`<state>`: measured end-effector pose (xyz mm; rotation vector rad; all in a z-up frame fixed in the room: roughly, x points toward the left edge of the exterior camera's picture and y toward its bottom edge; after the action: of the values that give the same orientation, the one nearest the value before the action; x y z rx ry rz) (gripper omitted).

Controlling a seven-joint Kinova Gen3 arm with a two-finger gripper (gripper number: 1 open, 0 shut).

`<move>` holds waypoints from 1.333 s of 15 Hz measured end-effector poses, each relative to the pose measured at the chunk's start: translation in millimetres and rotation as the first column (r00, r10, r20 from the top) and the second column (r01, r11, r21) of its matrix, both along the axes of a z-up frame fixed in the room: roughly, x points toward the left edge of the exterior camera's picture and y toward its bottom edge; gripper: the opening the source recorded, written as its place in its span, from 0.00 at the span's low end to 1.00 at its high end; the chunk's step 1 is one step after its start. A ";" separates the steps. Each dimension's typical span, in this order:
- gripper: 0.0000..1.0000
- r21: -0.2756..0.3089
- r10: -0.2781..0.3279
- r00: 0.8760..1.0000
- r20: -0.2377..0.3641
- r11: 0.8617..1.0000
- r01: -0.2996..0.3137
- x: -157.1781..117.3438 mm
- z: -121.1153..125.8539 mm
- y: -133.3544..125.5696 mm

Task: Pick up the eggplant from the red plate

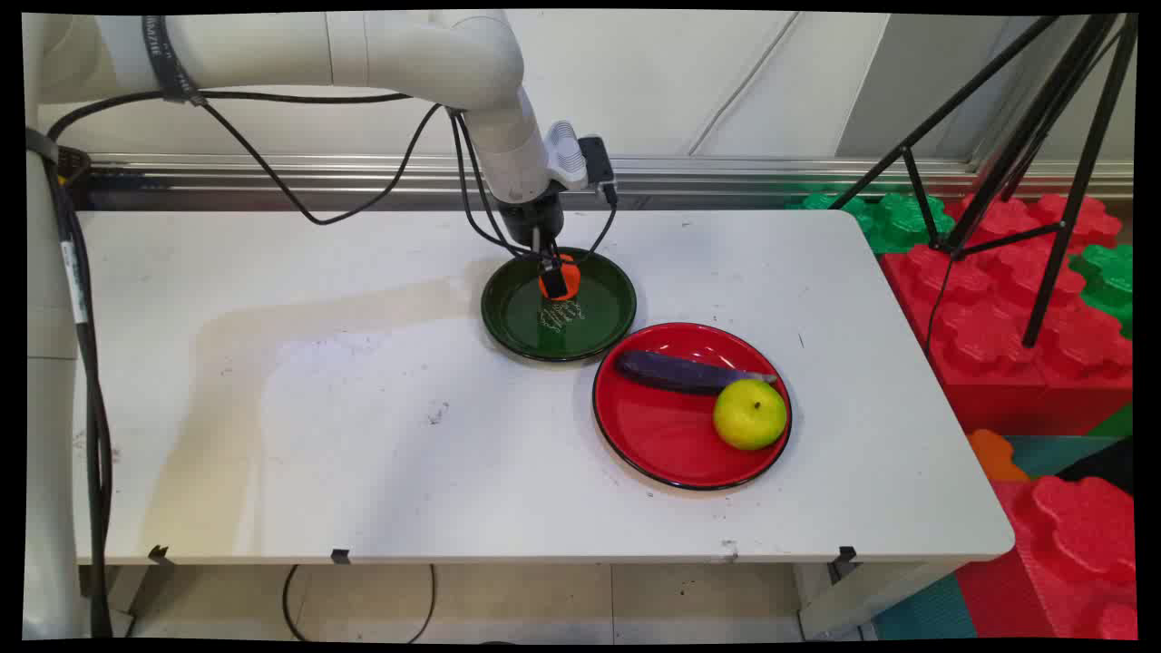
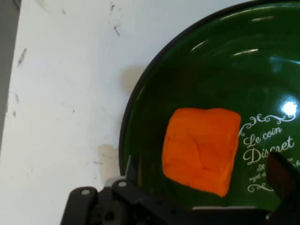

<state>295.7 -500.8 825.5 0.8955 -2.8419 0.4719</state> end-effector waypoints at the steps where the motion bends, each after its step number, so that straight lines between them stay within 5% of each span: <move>1: 1.00 -0.002 -0.007 1.000 0.000 1.000 0.007 0.6 0.8 0.1; 12: 1.00 -0.079 -0.075 0.993 -0.094 0.995 0.068 9.7 40.6 20.2; 20: 1.00 -0.157 -0.102 0.961 -0.256 0.986 0.063 21.9 100.9 64.8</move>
<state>317.6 -436.0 926.4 0.7477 -2.5545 0.5038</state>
